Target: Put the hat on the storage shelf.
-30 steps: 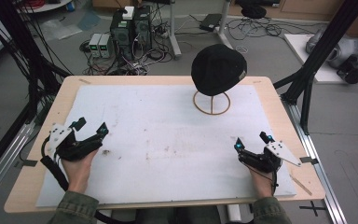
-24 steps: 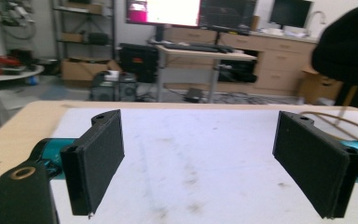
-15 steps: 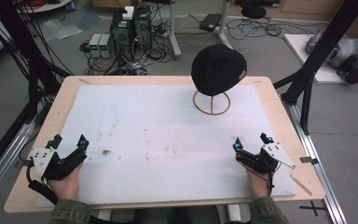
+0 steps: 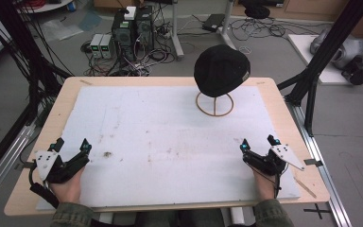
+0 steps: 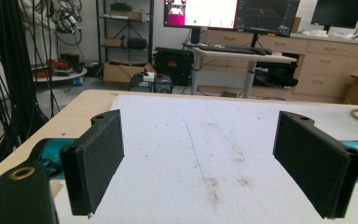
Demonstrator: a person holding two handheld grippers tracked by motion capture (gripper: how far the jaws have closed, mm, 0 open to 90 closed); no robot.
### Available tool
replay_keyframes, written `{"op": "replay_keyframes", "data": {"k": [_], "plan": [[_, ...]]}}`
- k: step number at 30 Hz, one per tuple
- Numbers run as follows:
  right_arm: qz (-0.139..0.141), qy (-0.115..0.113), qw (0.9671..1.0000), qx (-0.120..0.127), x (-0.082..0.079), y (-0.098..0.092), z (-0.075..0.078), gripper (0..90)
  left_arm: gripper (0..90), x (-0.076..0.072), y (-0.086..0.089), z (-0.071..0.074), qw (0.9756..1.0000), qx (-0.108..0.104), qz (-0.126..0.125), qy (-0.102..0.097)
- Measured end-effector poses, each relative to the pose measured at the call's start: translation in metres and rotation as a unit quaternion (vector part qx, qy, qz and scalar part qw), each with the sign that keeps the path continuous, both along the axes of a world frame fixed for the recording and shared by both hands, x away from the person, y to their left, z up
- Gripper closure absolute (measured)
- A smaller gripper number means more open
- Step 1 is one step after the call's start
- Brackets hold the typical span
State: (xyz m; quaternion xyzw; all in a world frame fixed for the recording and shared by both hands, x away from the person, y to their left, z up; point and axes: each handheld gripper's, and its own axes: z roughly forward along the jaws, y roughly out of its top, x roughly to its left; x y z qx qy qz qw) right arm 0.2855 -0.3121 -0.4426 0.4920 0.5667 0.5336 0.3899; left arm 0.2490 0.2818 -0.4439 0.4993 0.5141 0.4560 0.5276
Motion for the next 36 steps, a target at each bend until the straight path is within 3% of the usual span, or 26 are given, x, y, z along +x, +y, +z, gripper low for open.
{"op": "replay_keyframes", "data": {"k": [36], "plan": [[0.011, 0.01, 0.9998, 0.009, -0.0003, -0.0024, -0.0007, 1.6, 16.6, 0.0031, -0.0006, -0.0034, 0.9998, -0.006, -0.006, 0.018]]}}
